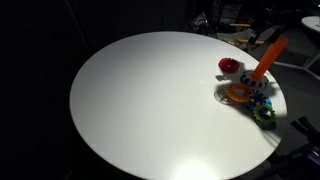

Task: Pick up the red ring and put it on the ring holder

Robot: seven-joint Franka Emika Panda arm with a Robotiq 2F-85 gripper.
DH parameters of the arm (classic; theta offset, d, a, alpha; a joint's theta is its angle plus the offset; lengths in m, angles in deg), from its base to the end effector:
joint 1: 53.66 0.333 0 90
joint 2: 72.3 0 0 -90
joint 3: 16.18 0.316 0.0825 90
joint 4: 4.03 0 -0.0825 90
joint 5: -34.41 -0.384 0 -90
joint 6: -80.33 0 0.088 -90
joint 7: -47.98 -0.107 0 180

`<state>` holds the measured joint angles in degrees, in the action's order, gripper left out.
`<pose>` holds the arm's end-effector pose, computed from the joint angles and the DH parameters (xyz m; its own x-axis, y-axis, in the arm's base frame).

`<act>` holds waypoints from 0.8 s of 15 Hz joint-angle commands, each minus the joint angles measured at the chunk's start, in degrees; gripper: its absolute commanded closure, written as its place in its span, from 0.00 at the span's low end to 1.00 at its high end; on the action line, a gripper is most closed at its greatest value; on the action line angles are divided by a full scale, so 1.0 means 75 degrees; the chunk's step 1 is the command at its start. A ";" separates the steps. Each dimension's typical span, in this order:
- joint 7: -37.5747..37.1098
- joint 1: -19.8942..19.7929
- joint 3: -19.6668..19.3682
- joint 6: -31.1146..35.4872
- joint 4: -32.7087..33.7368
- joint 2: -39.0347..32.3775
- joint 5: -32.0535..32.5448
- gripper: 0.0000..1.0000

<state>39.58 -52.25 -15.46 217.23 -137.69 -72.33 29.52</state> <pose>0.5108 0.0198 0.3415 0.9843 -0.1707 0.0445 -0.1674 -0.9835 -0.0689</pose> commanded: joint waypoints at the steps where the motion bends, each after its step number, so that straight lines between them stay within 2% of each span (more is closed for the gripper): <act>1: 0.0274 -0.0095 -0.0067 0.0176 0.0100 -0.0265 0.0127 0.00; 7: 0.0310 -0.0100 -0.0130 0.0460 0.0256 -0.0607 0.0216 0.00; 12: 0.0369 -0.0095 -0.0121 0.0291 0.0542 -0.0763 0.0102 0.00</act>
<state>41.14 -52.43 -16.38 220.78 -136.13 -76.49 30.30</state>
